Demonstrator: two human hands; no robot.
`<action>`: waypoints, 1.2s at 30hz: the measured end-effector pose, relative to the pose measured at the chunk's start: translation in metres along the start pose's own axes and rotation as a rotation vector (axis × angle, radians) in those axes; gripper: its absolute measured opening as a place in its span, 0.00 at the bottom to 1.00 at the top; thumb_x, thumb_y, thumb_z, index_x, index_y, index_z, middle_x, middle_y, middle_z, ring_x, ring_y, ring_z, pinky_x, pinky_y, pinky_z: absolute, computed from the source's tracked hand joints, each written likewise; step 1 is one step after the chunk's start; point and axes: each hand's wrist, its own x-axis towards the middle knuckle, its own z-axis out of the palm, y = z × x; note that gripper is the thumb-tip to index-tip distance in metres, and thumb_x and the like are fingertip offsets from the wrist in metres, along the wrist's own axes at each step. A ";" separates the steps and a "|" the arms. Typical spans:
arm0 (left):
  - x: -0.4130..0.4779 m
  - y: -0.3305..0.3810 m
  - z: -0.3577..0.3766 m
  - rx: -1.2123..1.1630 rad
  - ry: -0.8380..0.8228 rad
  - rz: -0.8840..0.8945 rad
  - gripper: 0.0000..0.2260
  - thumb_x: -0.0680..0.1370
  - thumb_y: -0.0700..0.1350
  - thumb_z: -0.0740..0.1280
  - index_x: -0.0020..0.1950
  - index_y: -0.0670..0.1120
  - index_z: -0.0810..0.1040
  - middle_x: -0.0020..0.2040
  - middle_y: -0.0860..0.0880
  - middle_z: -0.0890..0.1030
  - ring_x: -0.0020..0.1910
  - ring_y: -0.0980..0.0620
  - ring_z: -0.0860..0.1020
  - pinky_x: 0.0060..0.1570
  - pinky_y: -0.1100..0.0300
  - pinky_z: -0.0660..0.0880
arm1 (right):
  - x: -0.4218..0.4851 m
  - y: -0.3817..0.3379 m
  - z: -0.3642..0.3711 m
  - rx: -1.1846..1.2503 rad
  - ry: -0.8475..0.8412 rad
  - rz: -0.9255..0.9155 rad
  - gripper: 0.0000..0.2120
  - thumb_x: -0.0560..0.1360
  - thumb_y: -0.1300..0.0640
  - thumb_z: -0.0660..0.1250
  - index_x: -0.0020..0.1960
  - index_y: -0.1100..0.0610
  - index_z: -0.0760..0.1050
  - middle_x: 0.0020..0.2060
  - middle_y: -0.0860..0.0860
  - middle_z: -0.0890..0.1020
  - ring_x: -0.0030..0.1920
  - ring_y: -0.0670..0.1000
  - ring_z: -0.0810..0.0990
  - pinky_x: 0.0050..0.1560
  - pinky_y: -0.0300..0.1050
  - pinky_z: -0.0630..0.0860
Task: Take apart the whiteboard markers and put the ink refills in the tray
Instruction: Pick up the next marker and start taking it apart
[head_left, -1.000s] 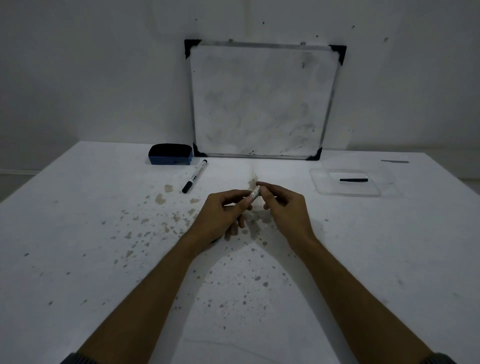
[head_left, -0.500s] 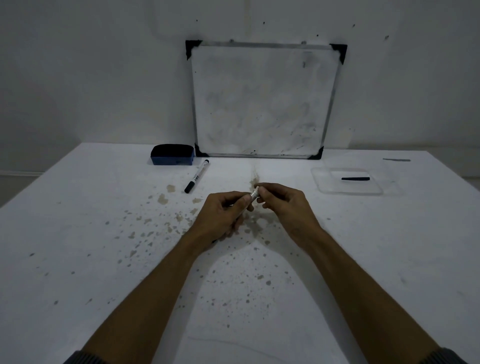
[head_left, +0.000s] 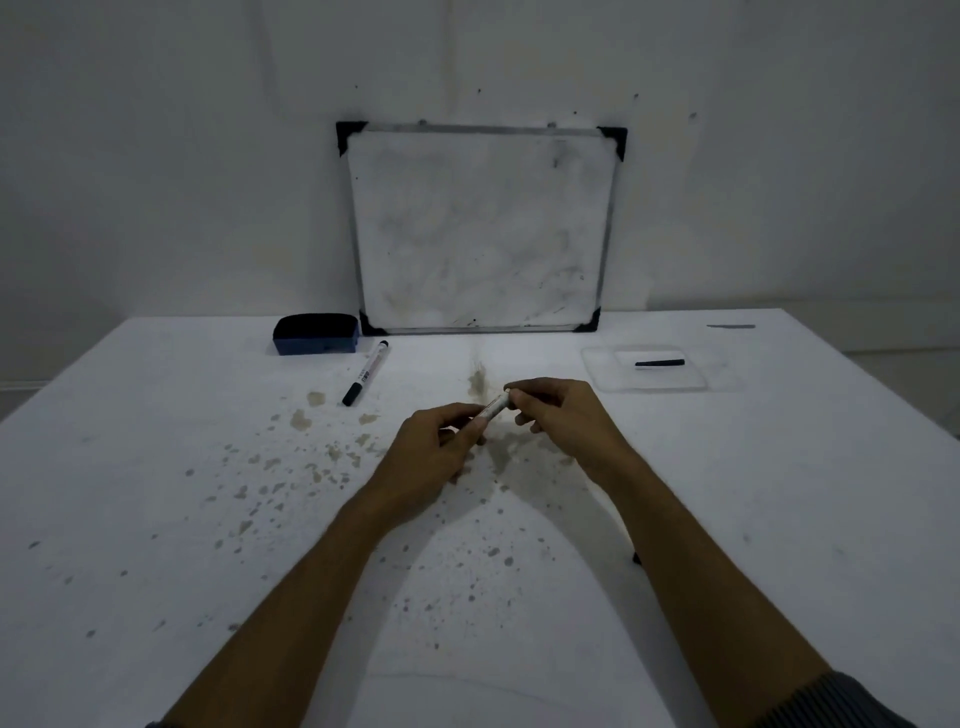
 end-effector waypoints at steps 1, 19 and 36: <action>0.001 0.001 0.003 0.019 0.021 -0.001 0.11 0.82 0.53 0.67 0.64 0.58 0.81 0.42 0.51 0.85 0.33 0.56 0.79 0.33 0.62 0.77 | -0.002 -0.002 -0.005 -0.034 0.012 -0.002 0.09 0.80 0.55 0.69 0.58 0.53 0.84 0.47 0.48 0.88 0.43 0.45 0.86 0.46 0.46 0.81; 0.115 0.018 0.089 0.679 0.274 -0.046 0.10 0.81 0.47 0.65 0.52 0.43 0.84 0.46 0.44 0.84 0.45 0.43 0.83 0.43 0.53 0.78 | -0.024 0.088 -0.116 -0.832 0.310 -0.043 0.18 0.77 0.44 0.69 0.64 0.51 0.80 0.58 0.53 0.78 0.60 0.57 0.75 0.59 0.51 0.66; 0.167 0.022 0.131 0.480 0.280 -0.243 0.15 0.73 0.52 0.77 0.34 0.42 0.85 0.29 0.48 0.81 0.34 0.48 0.80 0.35 0.59 0.72 | -0.017 0.094 -0.116 -0.890 0.325 -0.090 0.22 0.77 0.40 0.64 0.66 0.51 0.77 0.60 0.51 0.76 0.61 0.55 0.73 0.61 0.53 0.66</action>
